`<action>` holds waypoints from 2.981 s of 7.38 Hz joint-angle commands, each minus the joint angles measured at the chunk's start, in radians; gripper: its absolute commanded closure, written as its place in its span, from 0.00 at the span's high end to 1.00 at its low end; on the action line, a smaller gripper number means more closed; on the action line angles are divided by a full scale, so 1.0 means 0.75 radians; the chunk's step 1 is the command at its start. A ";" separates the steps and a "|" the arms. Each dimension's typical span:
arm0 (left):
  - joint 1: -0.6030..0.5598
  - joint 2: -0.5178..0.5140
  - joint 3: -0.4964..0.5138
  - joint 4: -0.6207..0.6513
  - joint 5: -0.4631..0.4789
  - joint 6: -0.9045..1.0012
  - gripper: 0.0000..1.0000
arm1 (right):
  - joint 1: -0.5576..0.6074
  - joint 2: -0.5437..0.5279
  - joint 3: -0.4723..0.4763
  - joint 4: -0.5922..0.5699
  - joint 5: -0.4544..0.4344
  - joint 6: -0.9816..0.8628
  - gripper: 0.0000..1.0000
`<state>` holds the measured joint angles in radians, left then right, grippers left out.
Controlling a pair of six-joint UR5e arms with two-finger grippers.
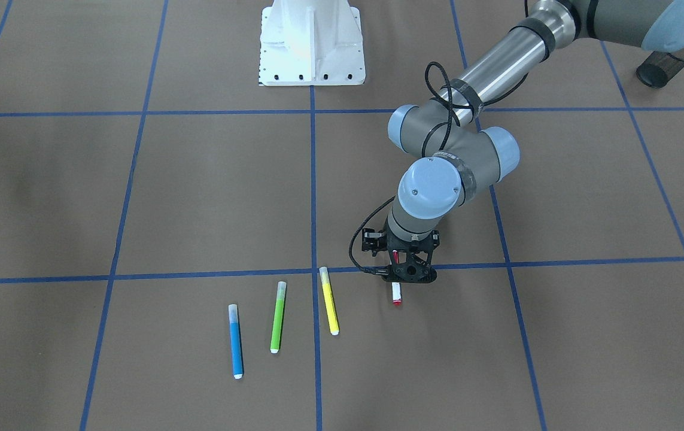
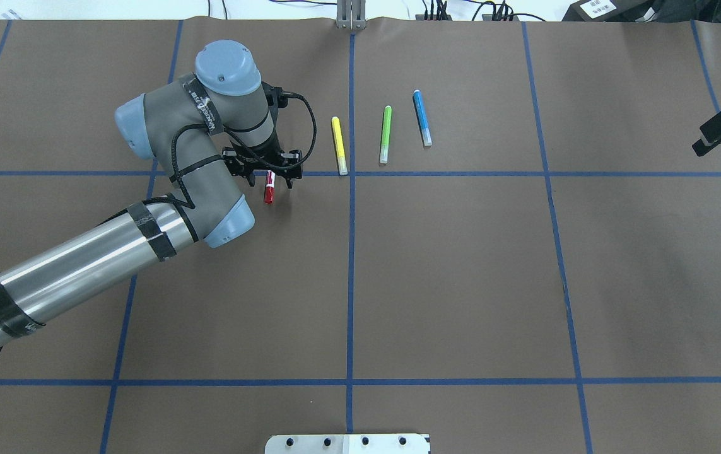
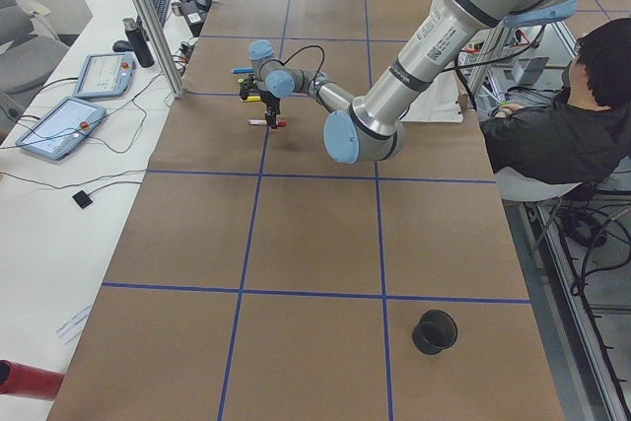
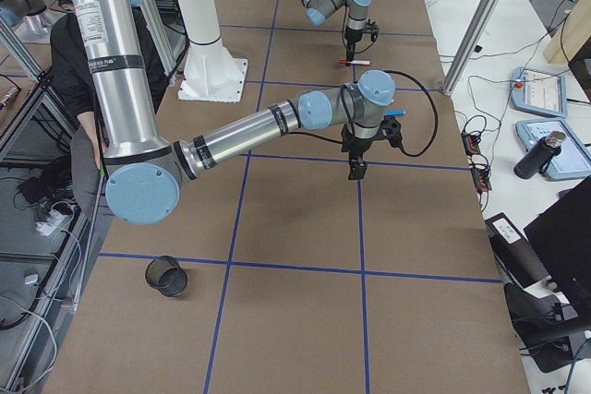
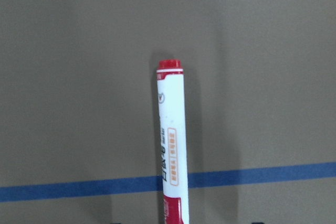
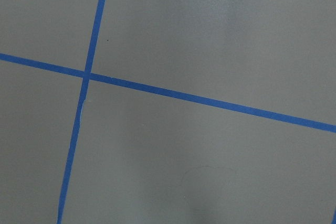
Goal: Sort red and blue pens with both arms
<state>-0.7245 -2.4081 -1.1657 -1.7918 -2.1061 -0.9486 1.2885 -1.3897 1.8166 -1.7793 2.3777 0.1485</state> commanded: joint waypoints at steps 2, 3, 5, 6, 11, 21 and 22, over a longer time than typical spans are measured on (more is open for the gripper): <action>-0.001 0.006 0.000 0.000 0.000 0.001 0.61 | 0.000 -0.002 0.000 0.000 0.000 -0.002 1.00; 0.001 0.006 0.000 0.002 0.000 0.001 0.58 | 0.000 -0.002 0.000 0.000 0.000 -0.002 1.00; -0.001 0.006 -0.004 0.010 -0.002 -0.001 0.31 | 0.002 -0.002 0.000 0.000 0.002 -0.002 1.00; -0.001 0.012 -0.014 0.014 -0.002 -0.024 0.03 | 0.002 -0.004 0.000 0.000 0.002 -0.002 1.00; -0.095 0.096 -0.337 0.239 -0.010 -0.048 0.00 | -0.004 0.000 0.030 0.038 -0.004 0.023 1.00; -0.353 0.354 -0.485 0.243 -0.102 0.175 0.00 | -0.550 0.568 -0.563 0.658 -0.444 1.074 1.00; -0.353 0.356 -0.487 0.243 -0.102 0.175 0.00 | -0.546 0.560 -0.557 0.677 -0.411 1.070 1.00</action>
<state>-0.9884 -2.1426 -1.5308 -1.6092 -2.1828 -0.8185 0.8788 -0.9696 1.4214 -1.3167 2.0414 0.9331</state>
